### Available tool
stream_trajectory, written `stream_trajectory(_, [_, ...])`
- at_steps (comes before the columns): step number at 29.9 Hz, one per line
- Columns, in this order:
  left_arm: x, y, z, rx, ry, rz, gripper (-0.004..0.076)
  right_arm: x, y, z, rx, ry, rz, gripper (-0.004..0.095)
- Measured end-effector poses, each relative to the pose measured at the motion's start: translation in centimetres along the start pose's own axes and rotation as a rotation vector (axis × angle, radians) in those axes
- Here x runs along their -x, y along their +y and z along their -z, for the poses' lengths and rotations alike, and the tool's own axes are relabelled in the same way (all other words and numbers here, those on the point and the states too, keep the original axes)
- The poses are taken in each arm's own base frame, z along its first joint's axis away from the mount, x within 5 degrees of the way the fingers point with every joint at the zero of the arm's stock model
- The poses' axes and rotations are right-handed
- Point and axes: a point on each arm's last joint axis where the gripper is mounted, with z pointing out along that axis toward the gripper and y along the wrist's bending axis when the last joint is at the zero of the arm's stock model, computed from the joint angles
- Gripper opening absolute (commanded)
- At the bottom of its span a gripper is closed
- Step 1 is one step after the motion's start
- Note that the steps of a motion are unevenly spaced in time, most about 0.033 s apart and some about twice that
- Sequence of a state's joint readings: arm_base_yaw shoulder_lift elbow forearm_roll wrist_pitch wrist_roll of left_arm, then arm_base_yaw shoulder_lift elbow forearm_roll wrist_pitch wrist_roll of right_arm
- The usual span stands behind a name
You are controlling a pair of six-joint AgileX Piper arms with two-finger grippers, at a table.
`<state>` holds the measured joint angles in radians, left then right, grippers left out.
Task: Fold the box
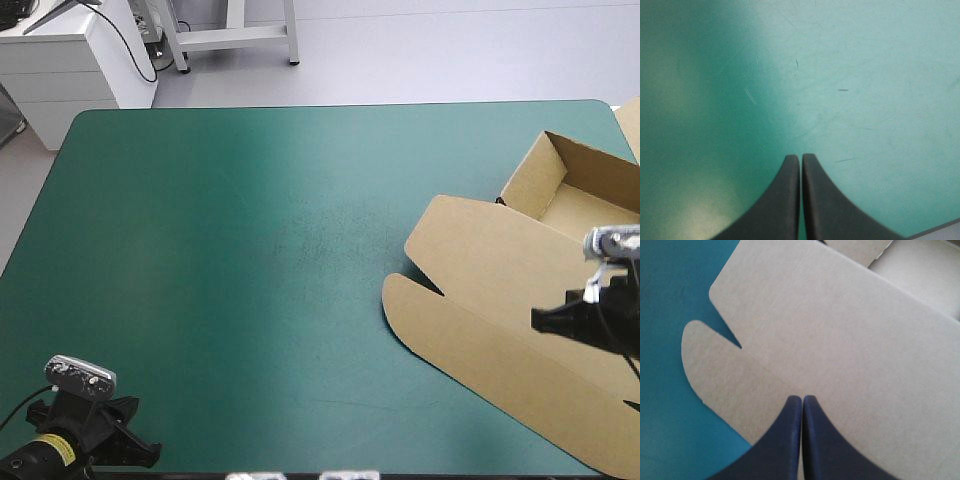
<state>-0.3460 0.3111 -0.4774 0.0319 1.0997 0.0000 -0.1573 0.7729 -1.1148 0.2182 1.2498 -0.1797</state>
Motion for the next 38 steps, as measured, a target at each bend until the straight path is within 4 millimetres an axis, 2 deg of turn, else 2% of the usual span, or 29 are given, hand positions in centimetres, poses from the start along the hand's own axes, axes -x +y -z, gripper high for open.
stream_trajectory(9, [0.0, 0.0, 0.0, 0.0, 0.0, 0.0, -0.0008, -7.7, 0.3, -1.8, -0.015, -0.003, 0.042, -0.0016])
stream_trajectory(18, [0.0, 0.0, 0.0, 0.0, 0.0, 0.0, -0.0008, -13.1, 0.4, -3.7, -0.025, -0.036, 0.077, -0.0015])
stream_trajectory(25, [0.0, 0.0, 0.0, 0.0, 0.0, 0.0, -0.0008, -15.0, 0.5, -4.1, -0.039, -0.124, 0.084, -0.0015])
stream_trajectory(38, [0.0, 0.0, 0.0, 0.0, 0.0, 0.0, -0.0008, -15.2, 0.6, -3.9, -0.041, -0.148, 0.087, -0.0015])
